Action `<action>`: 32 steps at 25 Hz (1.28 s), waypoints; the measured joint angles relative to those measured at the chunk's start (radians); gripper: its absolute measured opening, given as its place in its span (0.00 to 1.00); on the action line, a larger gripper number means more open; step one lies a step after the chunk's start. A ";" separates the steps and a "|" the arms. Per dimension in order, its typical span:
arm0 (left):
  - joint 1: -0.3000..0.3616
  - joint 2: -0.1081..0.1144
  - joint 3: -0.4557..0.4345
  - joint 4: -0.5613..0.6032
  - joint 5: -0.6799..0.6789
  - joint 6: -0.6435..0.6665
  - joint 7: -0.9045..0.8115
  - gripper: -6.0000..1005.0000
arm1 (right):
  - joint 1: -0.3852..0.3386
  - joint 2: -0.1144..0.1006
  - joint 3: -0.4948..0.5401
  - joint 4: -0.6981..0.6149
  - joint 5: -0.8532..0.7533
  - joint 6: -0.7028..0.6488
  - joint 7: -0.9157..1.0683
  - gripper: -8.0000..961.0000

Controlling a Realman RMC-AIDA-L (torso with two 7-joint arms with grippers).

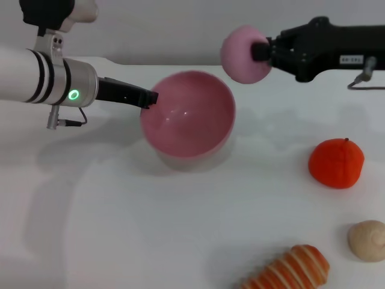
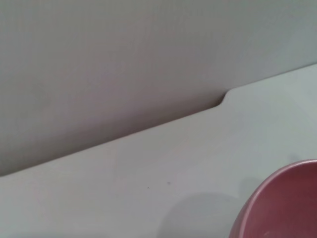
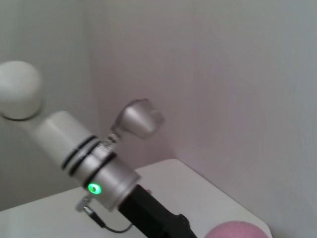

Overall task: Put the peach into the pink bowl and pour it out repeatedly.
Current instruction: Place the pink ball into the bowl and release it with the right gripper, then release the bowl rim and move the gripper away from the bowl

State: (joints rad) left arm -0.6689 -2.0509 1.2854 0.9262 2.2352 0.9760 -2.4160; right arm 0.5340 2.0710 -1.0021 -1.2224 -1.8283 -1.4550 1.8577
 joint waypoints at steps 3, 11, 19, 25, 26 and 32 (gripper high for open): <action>-0.001 0.000 0.011 0.000 0.000 0.004 -0.007 0.09 | 0.032 0.001 -0.010 0.103 0.000 0.043 -0.054 0.14; -0.012 -0.001 0.044 0.006 0.000 0.008 -0.010 0.09 | 0.109 0.003 -0.049 0.280 0.000 0.115 -0.153 0.18; -0.014 -0.002 0.048 0.007 0.000 0.008 -0.011 0.09 | 0.098 0.004 -0.053 0.282 0.042 0.129 -0.176 0.43; -0.021 0.005 0.043 0.008 0.020 0.062 -0.031 0.09 | 0.027 0.000 -0.003 0.280 0.187 0.149 -0.269 0.47; -0.021 0.005 0.043 0.008 0.020 0.062 -0.031 0.09 | 0.010 -0.001 0.012 0.283 0.216 0.152 -0.295 0.48; -0.029 0.008 0.038 0.010 0.130 0.113 -0.107 0.09 | -0.094 -0.001 0.072 0.355 0.476 0.153 -0.488 0.49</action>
State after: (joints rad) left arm -0.6976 -2.0425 1.3238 0.9358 2.3650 1.0893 -2.5229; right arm 0.4402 2.0701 -0.9296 -0.8677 -1.3524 -1.3018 1.3693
